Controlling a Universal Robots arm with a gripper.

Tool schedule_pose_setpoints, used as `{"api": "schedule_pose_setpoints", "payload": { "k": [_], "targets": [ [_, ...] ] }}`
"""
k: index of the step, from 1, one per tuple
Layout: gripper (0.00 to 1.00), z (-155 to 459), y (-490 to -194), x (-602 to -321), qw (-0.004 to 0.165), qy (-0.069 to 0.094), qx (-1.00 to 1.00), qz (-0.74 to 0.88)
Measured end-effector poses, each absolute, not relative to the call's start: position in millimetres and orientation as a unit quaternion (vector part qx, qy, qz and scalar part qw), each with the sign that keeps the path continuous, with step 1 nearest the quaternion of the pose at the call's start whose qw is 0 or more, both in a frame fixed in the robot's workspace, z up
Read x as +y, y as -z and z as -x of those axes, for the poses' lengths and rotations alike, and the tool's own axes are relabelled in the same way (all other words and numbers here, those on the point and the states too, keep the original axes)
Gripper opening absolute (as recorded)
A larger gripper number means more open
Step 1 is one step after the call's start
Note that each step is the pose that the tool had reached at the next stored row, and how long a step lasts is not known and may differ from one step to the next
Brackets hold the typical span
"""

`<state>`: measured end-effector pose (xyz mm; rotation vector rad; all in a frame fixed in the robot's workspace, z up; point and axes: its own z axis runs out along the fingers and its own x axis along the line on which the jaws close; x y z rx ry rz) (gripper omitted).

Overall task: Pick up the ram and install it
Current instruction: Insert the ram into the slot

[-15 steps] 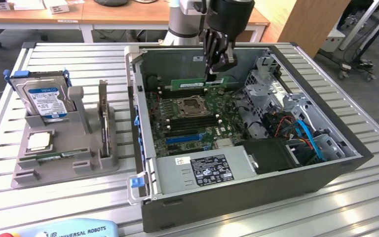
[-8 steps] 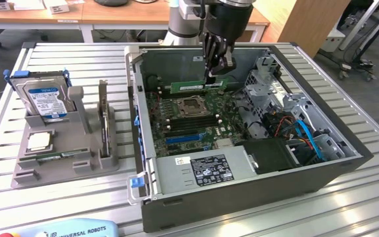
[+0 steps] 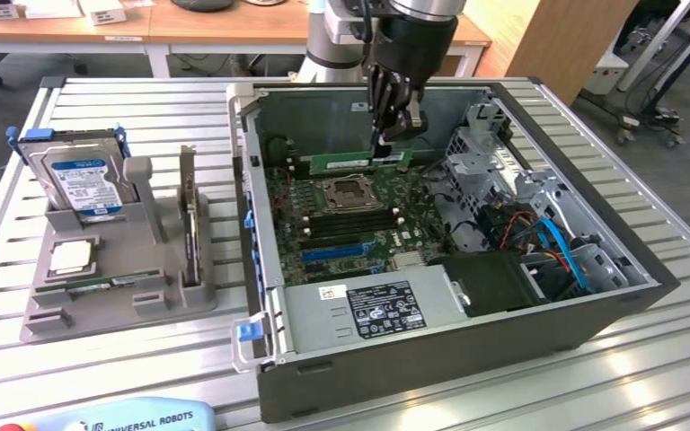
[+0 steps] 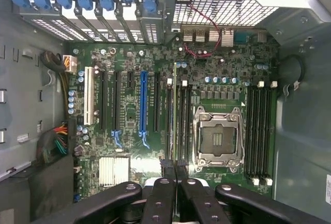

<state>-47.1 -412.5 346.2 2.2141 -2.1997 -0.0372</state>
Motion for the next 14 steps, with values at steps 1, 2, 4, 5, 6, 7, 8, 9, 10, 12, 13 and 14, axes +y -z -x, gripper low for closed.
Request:
{"api": "schedule_pose_setpoints", "payload": {
  "k": [1, 2, 4, 5, 6, 7, 8, 9, 10, 12, 13, 14],
  "targets": [
    [0.11, 47, -345, -412, 0.01, 0.012, -0.705, -0.709],
    [0.11, 47, -343, -412, 0.01, 0.012, -0.705, -0.709],
    [0.11, 47, -340, -412, 0.01, 0.012, -0.705, -0.709],
    [0.11, 47, -338, -412, 0.01, 0.012, -0.705, -0.709],
    [0.11, 47, -337, -412, 0.01, 0.012, -0.705, -0.709],
    [0.11, 47, -336, -412, 0.01, 0.012, -0.705, -0.709],
    [0.11, 47, -334, -412, 0.01, 0.012, -0.705, -0.709],
    [0.11, 47, -333, -412, 0.01, 0.012, -0.705, -0.709],
    [0.11, 47, -332, -412, 0.01, 0.012, -0.705, -0.709],
    [0.11, 47, -330, -412, 0.01, 0.012, -0.705, -0.709],
    [0.11, 47, -329, -412, 0.01, 0.012, -0.705, -0.709],
    [0.11, 47, -328, -412, 0.01, 0.012, -0.705, -0.709]
  ]
}}
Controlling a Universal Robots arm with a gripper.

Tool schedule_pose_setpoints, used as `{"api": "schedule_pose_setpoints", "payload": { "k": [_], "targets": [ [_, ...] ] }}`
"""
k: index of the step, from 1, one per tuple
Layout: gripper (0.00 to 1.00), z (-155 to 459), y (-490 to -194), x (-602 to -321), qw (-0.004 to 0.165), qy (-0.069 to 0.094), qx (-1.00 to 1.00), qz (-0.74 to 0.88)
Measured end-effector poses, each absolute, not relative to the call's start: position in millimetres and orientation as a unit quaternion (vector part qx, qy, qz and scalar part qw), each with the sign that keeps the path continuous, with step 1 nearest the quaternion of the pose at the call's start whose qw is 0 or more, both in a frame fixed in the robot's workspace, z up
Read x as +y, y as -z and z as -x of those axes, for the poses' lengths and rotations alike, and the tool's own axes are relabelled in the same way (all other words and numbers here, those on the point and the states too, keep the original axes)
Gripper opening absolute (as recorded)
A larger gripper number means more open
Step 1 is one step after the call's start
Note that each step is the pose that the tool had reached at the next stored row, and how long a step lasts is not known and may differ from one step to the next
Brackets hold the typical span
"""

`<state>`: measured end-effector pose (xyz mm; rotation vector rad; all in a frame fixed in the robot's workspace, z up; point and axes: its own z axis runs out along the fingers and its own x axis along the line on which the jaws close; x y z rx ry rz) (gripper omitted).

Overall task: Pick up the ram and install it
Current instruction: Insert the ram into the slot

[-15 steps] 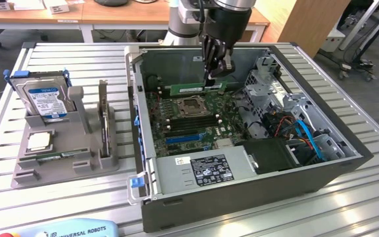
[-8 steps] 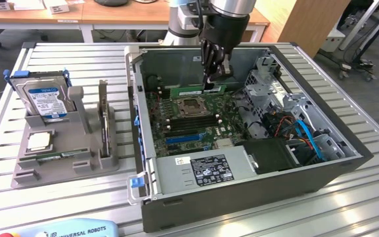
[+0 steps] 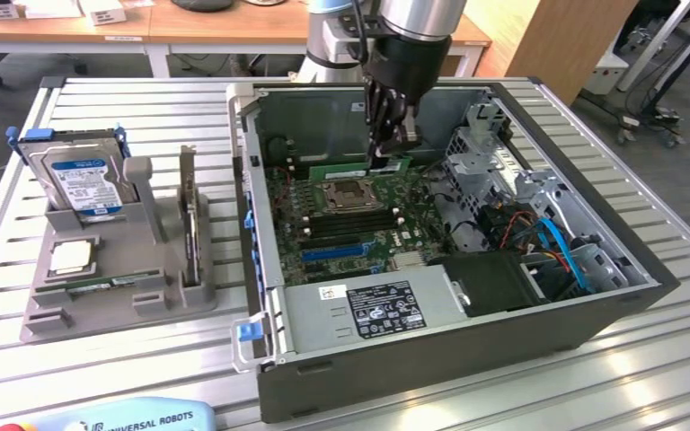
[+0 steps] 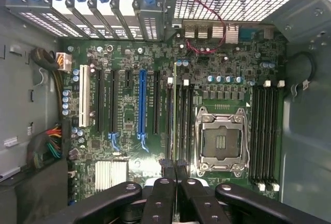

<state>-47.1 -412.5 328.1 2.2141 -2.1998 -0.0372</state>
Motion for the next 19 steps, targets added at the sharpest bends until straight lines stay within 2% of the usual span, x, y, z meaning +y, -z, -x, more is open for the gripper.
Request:
{"api": "schedule_pose_setpoints", "payload": {
  "k": [19],
  "targets": [
    [0.11, 47, -309, -412, 0.01, 0.012, -0.705, -0.709]
  ]
}}
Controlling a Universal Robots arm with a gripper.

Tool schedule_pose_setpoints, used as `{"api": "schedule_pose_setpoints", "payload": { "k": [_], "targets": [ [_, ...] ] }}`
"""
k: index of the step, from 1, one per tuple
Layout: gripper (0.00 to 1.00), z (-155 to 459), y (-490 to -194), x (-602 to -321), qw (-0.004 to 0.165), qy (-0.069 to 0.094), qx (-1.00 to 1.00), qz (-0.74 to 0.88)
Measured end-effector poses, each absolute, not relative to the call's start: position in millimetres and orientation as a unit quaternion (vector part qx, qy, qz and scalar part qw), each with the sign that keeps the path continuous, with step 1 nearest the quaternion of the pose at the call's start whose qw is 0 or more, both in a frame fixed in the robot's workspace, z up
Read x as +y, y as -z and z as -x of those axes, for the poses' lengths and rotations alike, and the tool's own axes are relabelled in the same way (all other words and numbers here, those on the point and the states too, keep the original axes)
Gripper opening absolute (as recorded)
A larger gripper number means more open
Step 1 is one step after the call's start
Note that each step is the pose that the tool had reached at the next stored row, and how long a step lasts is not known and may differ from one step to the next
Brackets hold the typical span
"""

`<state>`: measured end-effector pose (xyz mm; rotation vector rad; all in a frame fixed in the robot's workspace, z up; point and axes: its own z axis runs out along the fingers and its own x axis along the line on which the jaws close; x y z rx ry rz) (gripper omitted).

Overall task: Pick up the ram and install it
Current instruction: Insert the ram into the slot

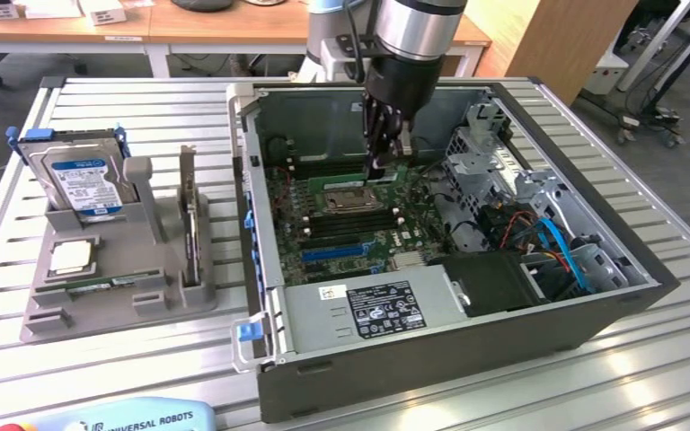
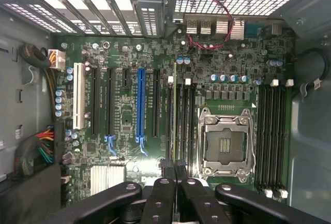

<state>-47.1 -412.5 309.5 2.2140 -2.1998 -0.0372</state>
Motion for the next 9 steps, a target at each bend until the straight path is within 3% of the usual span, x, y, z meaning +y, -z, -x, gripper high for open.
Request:
{"api": "schedule_pose_setpoints", "payload": {
  "k": [9],
  "targets": [
    [0.11, 47.1, -303.4, -412.5, 0.01, 0.012, -0.705, -0.709]
  ]
}}
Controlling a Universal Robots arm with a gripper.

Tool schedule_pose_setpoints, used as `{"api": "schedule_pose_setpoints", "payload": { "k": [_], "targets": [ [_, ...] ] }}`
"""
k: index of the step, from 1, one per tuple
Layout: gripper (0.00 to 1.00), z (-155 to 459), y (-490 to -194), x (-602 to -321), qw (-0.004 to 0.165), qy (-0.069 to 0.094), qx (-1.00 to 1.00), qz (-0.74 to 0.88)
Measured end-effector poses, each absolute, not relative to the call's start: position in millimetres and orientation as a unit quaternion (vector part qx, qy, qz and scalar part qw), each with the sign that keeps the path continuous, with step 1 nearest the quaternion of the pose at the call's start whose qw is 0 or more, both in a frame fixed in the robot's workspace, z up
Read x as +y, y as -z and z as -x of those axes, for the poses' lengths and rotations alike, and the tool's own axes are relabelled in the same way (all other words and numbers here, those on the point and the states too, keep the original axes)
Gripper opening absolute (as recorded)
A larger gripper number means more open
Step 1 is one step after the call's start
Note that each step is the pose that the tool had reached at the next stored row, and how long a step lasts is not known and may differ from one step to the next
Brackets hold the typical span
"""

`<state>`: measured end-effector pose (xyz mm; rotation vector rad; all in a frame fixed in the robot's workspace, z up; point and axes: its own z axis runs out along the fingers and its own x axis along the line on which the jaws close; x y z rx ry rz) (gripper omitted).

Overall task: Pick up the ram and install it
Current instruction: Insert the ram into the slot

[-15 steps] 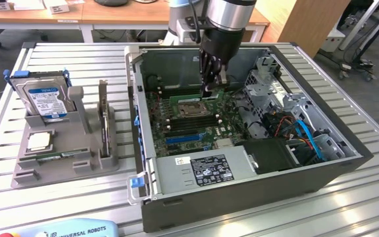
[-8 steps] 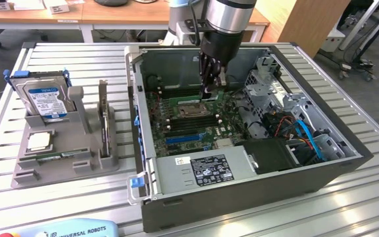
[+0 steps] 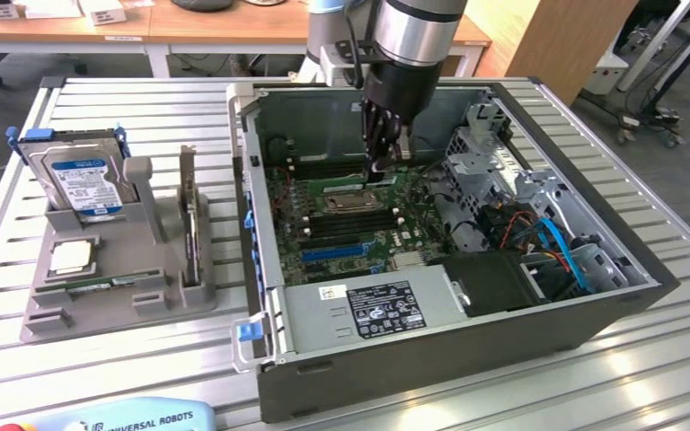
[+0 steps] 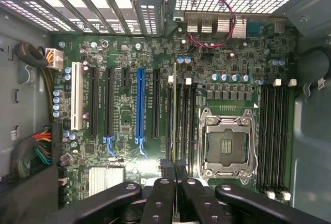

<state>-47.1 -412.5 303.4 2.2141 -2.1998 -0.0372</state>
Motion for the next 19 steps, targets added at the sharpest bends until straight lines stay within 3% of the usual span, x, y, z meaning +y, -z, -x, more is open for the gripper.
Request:
{"api": "schedule_pose_setpoints", "payload": {
  "k": [19],
  "targets": [
    [0.11, 47, -287, -412, 0.01, 0.012, -0.705, -0.709]
  ]
}}
